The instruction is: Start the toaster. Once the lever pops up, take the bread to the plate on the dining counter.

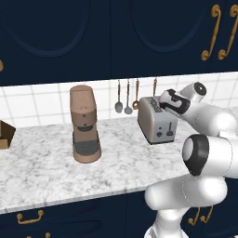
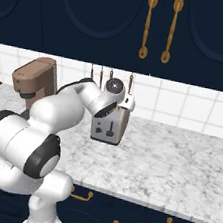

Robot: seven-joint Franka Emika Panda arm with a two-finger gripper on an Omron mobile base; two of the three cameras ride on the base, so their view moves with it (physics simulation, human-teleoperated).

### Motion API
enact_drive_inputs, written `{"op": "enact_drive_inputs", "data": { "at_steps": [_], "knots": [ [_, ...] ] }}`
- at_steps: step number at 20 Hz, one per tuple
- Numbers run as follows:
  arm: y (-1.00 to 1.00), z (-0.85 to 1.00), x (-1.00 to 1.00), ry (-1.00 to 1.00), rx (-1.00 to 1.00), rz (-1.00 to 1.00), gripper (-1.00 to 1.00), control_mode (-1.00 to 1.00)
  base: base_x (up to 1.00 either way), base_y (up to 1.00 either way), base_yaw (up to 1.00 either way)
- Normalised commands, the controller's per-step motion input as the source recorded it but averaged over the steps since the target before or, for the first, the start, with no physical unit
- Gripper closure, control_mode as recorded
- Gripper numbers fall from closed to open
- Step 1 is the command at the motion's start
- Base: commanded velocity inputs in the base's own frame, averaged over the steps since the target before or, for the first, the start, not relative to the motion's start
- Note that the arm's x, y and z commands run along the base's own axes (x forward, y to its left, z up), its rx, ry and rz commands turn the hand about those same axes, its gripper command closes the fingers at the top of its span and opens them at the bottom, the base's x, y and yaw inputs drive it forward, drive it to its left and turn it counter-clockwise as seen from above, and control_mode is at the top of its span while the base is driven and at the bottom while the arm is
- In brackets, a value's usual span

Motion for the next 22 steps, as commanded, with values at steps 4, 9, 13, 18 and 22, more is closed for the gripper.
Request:
{"op": "enact_drive_inputs", "data": {
  "at_steps": [4, 9, 13, 18, 22],
  "knots": [
    [0.03, 0.0, 0.26, 0.0, 0.0, 0.0, -1.0, -1.0, 0.0, 0.0, 0.0],
    [0.0, -0.05, 0.06, 0.0, 0.0, 0.0, -1.0, -1.0, 0.0, 0.0, 0.0],
    [0.0, -0.15, 0.0, 0.0, 0.0, 0.0, -1.0, -1.0, 0.0, 0.0, 0.0],
    [0.0, -0.07, 0.02, 0.0, 0.0, 0.0, -1.0, -1.0, 0.0, 0.0, 0.0],
    [0.0, 0.0, 0.05, 0.0, 0.0, 0.0, -1.0, -1.0, 0.0, 0.0, 0.0]
  ]
}}
